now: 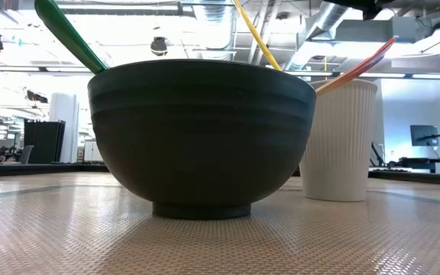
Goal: Pick & Place Utensil
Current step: Return to Home Position
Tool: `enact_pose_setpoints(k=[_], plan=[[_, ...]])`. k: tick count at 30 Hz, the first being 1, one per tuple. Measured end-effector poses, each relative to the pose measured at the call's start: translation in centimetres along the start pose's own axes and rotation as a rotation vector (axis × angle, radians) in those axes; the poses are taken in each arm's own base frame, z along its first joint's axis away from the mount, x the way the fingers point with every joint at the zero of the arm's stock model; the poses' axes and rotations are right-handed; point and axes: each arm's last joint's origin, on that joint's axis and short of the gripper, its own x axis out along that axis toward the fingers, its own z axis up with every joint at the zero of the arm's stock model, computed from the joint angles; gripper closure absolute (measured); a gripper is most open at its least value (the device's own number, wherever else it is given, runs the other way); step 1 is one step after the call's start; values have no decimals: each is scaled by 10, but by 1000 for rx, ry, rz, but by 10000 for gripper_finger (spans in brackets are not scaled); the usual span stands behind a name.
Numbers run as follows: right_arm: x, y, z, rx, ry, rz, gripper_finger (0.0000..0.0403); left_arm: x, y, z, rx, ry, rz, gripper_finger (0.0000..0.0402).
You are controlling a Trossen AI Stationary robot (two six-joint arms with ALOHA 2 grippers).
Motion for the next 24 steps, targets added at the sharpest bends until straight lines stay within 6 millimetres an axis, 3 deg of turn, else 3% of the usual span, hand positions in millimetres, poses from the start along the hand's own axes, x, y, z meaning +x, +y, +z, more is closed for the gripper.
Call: enact_pose_setpoints(k=[4,10,16,24], plan=[[1,-3,0,13,0,-19,326,-21,8,-13,-1,-9,65,272],[1,-3,-5,57,42,-17,326,-39,15,-59,-70,10,180,272],[-17,-13,0,88,-8,64,326,-57,18,-97,-150,-31,144,272],[-37,-19,-41,97,-25,108,326,-80,24,-125,-150,-144,127,274]])
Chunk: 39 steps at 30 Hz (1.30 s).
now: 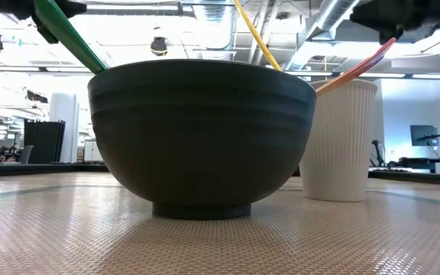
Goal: Pick & Place Utensil
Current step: Return to Home Position
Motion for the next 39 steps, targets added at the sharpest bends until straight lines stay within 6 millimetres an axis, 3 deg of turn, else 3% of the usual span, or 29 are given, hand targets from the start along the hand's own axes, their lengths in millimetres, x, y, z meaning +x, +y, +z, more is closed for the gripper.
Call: enact_pose_setpoints(k=[4,11,21,39], plan=[[-13,-6,-13,-3,-69,65,326,-2,1,-21,-2,-18,-66,274],[-31,-15,-28,38,-136,108,326,14,-3,-53,38,-30,-66,274],[-31,-13,-41,23,-90,162,326,28,-6,-93,86,-124,-76,274],[-32,-13,-44,-74,-68,164,326,32,17,-91,142,-141,140,274]])
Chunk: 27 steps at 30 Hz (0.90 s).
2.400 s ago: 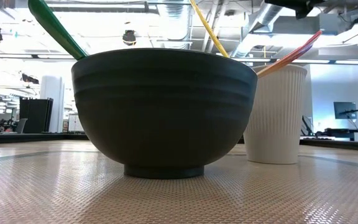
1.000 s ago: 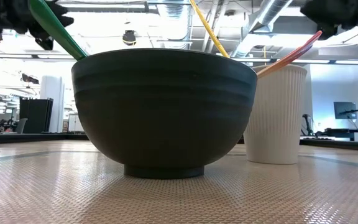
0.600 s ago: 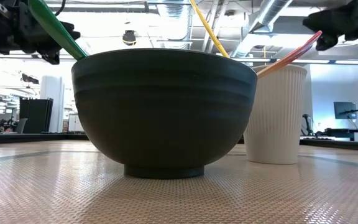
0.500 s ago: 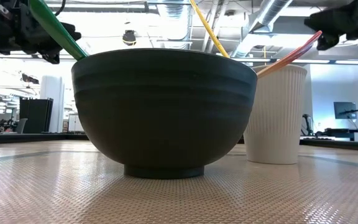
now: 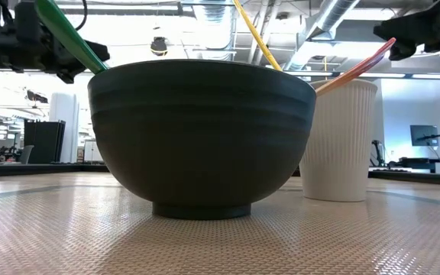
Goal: Pick & Place Utensil
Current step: Return to Home Position
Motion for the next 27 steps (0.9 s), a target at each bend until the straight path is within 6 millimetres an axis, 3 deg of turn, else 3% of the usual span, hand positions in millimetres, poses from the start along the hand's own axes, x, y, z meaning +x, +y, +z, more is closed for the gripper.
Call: enact_pose_setpoints(k=[12,27], plan=[[0,1,-2,39,14,3,326,0,1,0,-22,-3,10,274],[16,12,-37,83,-60,-11,326,0,1,1,-24,-6,11,274]])
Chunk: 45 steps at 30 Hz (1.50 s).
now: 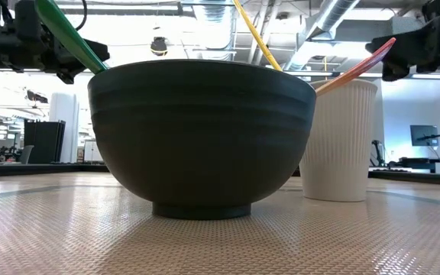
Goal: Pick & Place Utensil
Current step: Return to Home Position
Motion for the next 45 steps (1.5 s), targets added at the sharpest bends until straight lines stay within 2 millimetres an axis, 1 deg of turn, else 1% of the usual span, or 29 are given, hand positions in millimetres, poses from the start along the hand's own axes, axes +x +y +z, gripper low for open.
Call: enact_pose_setpoints(k=[3,8,45], plan=[[2,2,-8,16,-9,-1,326,0,0,0,0,0,0,274],[1,2,-12,39,28,0,326,0,0,0,-1,-3,0,274],[2,2,-13,39,32,1,326,0,0,1,-3,-11,0,274]])
